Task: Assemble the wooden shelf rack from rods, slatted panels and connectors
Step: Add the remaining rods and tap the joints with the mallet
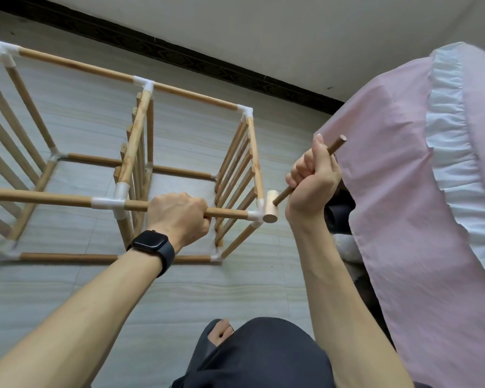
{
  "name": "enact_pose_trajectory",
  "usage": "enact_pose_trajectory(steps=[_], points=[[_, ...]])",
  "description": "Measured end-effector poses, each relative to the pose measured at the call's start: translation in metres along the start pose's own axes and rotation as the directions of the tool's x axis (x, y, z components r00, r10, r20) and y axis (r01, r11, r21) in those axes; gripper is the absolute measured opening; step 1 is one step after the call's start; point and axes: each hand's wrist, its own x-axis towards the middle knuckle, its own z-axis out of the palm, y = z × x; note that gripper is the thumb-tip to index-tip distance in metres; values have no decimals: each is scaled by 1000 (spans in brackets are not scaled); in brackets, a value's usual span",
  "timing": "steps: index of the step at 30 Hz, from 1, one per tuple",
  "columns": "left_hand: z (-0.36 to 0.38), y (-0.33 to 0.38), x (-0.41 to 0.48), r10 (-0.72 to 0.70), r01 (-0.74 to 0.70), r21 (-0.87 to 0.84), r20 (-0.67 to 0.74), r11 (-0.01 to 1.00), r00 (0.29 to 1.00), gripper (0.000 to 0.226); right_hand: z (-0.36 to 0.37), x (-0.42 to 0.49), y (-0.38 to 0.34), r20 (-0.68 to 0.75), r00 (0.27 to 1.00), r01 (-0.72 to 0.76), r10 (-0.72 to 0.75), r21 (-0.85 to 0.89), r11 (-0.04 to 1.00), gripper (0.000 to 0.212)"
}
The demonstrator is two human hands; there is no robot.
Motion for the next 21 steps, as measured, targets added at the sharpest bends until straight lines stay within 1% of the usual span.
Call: enact_pose_trajectory(steps=[2, 6, 8, 10, 11, 13, 15, 18, 20, 21], points=[[2, 0, 0, -2, 2, 2, -12, 1000, 1000, 38, -2, -2, 10, -25, 1000, 4, -4, -4, 1000, 47], [1, 1, -1, -2, 3, 25, -37, 1000, 999, 42, -5, -1, 16, 15, 999, 51, -51, -1, 999, 54], [0, 2, -2, -5, 6, 26, -36, 1000, 999, 42, -2, -1, 12, 10, 999, 33, -32, -14, 999, 55], [-1, 2, -2, -9, 9, 24, -31, 1000, 999, 42, 2, 3, 3, -5, 1000, 6, -6, 16, 1000, 54], [-1, 2, -2, -7, 8, 20, -27, 1000, 1000, 43, 3, 6, -4, -14, 1000, 19, -19, 61, 998, 53], [-1, 2, -2, -5, 5, 13, -24, 1000, 1000, 44, 3, 15, -14, -6, 996, 91, -91, 151, 984, 51], [0, 2, -1, 1, -1, 23, -16, 1000, 1000, 45, 4, 12, -8, -26, 989, 145, -143, 134, 980, 48], [-2, 3, -1, 3, -3, 32, -9, 999, 1000, 43, 6, -14, 14, -75, 996, 51, -50, 10, 999, 43], [-3, 1, -3, -1, 1, 46, 0, 999, 1000, 42, 7, -14, 15, -35, 999, 24, -23, 19, 1000, 43], [-2, 2, -3, 6, -6, 39, 3, 999, 1000, 42, 5, -9, 6, -21, 998, 52, -51, 54, 997, 45]])
